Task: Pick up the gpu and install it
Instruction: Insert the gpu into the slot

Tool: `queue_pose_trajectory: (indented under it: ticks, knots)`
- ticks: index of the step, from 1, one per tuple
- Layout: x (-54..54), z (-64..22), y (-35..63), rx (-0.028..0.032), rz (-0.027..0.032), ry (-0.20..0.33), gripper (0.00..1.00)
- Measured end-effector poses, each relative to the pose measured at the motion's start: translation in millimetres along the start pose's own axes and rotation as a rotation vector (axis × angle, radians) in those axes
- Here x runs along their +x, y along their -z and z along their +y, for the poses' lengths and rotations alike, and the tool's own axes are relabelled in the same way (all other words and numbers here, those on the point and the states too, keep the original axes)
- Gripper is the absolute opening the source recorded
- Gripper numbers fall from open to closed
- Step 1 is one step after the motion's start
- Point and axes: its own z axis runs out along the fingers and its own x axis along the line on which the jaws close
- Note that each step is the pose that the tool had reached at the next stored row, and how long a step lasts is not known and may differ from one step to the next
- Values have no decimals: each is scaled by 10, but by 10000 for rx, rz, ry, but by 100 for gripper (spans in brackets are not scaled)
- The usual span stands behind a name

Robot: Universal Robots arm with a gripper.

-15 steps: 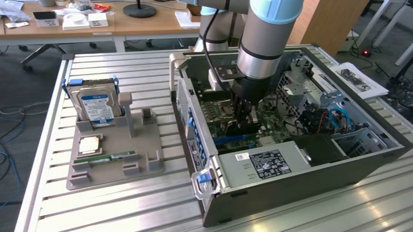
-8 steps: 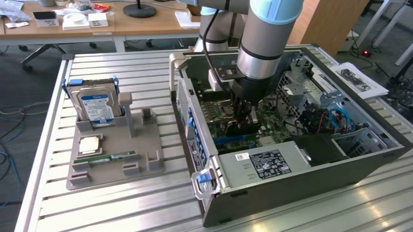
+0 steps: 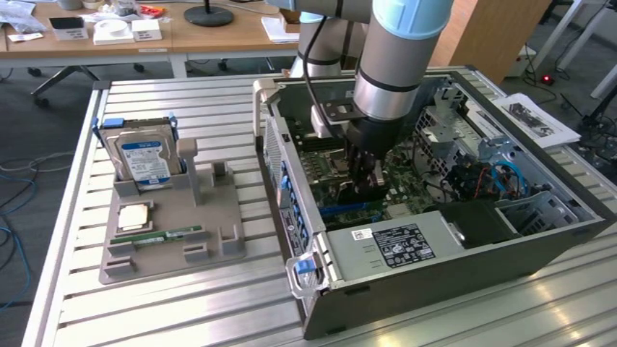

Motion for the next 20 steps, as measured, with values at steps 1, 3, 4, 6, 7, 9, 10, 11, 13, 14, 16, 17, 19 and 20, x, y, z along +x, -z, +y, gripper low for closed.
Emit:
queue_pose_trajectory:
  ticks: [1,3,4,6,7,9,10,11,13,14,16,17,19,20]
  knots:
    - [0,0,-5,-1,1,0,27]
    - [1,0,-13,-1,2,1,27]
    - [1,0,-17,-1,1,0,27]
    - [1,0,-26,-1,3,1,27]
    - [1,0,-28,-2,4,1,27]
    - [1,1,-29,-2,5,0,27]
    - [1,0,-29,-2,5,1,27]
    - [1,0,-30,-1,2,0,27]
    - [1,1,-35,0,0,0,27]
    - [1,2,-36,-1,1,0,27]
    - [1,2,-36,-1,3,1,27]
    - [1,3,-36,-2,3,0,27]
    - [1,3,-43,1,-1,0,27]
    - [1,3,-47,1,-2,0,27]
